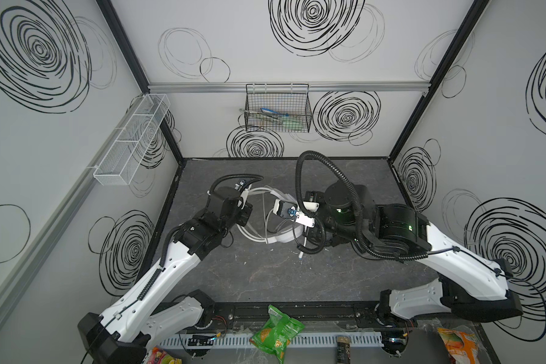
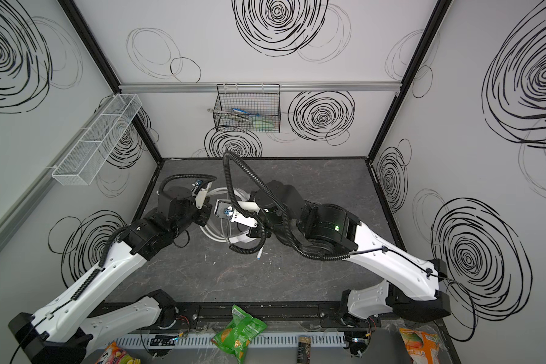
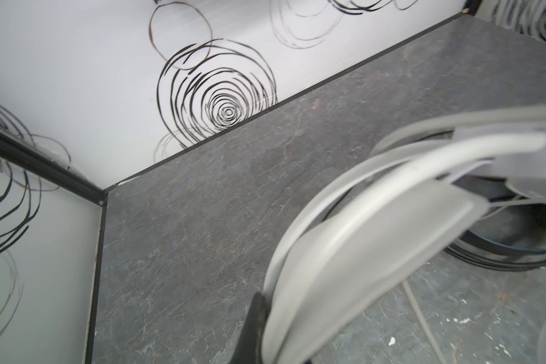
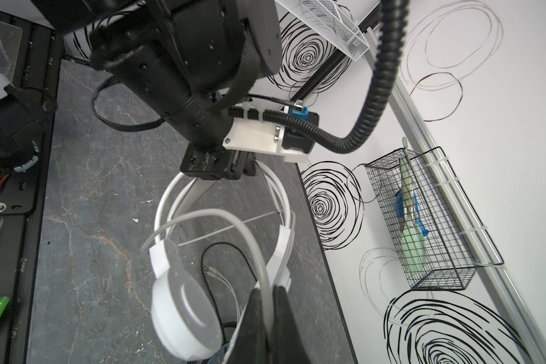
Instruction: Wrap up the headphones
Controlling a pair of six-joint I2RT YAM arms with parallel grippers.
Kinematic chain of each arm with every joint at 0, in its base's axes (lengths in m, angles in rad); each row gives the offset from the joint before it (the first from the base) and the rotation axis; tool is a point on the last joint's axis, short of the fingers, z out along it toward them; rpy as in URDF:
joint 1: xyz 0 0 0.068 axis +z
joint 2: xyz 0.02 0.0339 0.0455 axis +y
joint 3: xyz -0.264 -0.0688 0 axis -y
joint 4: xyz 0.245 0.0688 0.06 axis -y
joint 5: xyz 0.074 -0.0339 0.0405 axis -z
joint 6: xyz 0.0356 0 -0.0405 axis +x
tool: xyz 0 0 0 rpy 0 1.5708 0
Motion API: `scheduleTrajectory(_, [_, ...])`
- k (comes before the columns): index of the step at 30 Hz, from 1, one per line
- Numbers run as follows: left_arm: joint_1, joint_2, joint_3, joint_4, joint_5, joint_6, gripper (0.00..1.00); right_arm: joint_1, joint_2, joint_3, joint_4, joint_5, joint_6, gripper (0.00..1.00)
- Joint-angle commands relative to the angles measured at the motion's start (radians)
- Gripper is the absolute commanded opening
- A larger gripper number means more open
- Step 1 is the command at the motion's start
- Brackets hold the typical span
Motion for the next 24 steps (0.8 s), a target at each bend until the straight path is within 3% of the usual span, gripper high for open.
scheduleTrajectory(1, [-0.022, -0.038, -0.009, 0.06, 0.118, 0.044, 0.0, -0.025, 0.001, 0.011, 0.011, 0.022, -0.05, 0.0])
scheduleTrajectory(14, [-0.046, -0.083, 0.073, -0.016, 0.278, 0.052, 0.0, -0.191, -0.012, -0.104, 0.236, -0.015, 0.032, 0.02])
scheduleTrajectory(19, [-0.06, -0.091, 0.106, -0.026, 0.32, 0.035, 0.0, -0.288, -0.023, -0.14, 0.281, -0.088, 0.092, 0.03])
scheduleTrajectory(24, [-0.095, -0.091, 0.146, -0.025, 0.353, 0.009, 0.0, -0.313, -0.022, -0.176, 0.318, -0.11, 0.115, 0.04])
